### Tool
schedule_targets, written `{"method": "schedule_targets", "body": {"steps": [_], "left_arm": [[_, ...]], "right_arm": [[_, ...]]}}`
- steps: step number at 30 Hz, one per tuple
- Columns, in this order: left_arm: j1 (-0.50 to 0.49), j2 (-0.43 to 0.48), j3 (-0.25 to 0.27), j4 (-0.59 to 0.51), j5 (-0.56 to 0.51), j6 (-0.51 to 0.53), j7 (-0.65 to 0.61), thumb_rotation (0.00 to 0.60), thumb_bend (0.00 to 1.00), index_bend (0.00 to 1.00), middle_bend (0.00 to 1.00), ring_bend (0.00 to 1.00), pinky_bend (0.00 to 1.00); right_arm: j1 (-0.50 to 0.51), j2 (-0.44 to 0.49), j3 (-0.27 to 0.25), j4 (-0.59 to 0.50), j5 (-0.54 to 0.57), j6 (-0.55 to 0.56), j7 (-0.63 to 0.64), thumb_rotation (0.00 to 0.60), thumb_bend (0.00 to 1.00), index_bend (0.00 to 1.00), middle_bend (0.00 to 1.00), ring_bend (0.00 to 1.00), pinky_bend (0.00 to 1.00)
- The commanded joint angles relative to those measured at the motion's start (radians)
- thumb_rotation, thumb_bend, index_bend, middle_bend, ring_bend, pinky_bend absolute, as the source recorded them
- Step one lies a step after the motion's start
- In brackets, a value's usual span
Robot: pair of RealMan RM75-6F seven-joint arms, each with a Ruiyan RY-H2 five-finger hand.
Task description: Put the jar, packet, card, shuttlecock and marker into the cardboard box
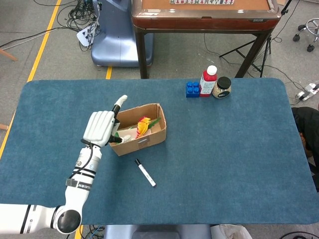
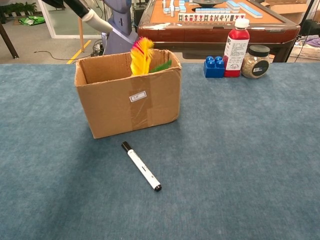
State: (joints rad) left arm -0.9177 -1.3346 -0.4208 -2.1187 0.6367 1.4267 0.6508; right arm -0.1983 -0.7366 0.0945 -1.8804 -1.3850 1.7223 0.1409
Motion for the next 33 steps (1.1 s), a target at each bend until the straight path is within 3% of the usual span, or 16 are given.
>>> {"method": "schedule_targets", "body": {"steps": [1,10,15,21,24,27,29,32,33], "left_arm": [[0.018,0.014,0.018,-0.041,0.026,0.023,0.0,0.6,0.09,0.08,0.93,0.95,1.0],[0.072,0.059,0.123,-0.175,0.167,0.048,0.027,0.6,0.09,0.26,0.96,0.95,1.0],[0.109,0.089,0.209,-0.209,0.323,-0.009,-0.009,0.6,0.09,0.32,0.96,0.94,1.0],[0.142,0.145,0.323,-0.135,0.583,-0.145,-0.12,0.6,0.08,0.33,0.84,0.78,1.0],[0.152,0.158,0.351,-0.069,0.704,-0.182,-0.186,0.6,0.08,0.32,0.79,0.74,0.98],[0.16,0.158,0.376,-0.006,0.801,-0.205,-0.239,0.6,0.08,0.32,0.67,0.65,0.87],[0.166,0.152,0.394,0.029,0.839,-0.217,-0.247,0.6,0.08,0.32,0.52,0.54,0.75],[0.18,0.123,0.414,0.09,0.889,-0.223,-0.234,0.6,0.08,0.32,0.17,0.29,0.51],[0.186,0.111,0.418,0.107,0.902,-0.22,-0.234,0.6,0.08,0.32,0.12,0.25,0.47]], "right_arm": [[0.0,-0.001,0.0,0.0,-0.001,0.001,-0.001,0.6,0.19,0.26,0.35,0.26,0.39],[0.002,-0.002,-0.001,-0.001,-0.001,-0.002,-0.007,0.6,0.19,0.26,0.35,0.26,0.39],[0.003,-0.003,-0.001,-0.001,0.002,-0.003,-0.009,0.6,0.19,0.26,0.35,0.26,0.39],[0.002,-0.004,-0.001,-0.001,0.002,0.0,-0.011,0.6,0.19,0.26,0.35,0.26,0.39],[0.0,-0.003,0.0,-0.001,0.004,0.003,-0.008,0.6,0.19,0.26,0.35,0.26,0.39],[-0.003,-0.002,0.002,0.0,0.008,0.008,-0.002,0.6,0.19,0.26,0.35,0.26,0.39],[-0.004,0.0,0.003,0.001,0.011,0.01,0.004,0.6,0.19,0.26,0.35,0.26,0.39],[-0.009,0.001,0.005,0.003,0.013,0.017,0.012,0.6,0.19,0.26,0.35,0.26,0.39],[-0.01,0.002,0.005,0.003,0.014,0.02,0.013,0.6,0.19,0.26,0.35,0.26,0.39]]}}
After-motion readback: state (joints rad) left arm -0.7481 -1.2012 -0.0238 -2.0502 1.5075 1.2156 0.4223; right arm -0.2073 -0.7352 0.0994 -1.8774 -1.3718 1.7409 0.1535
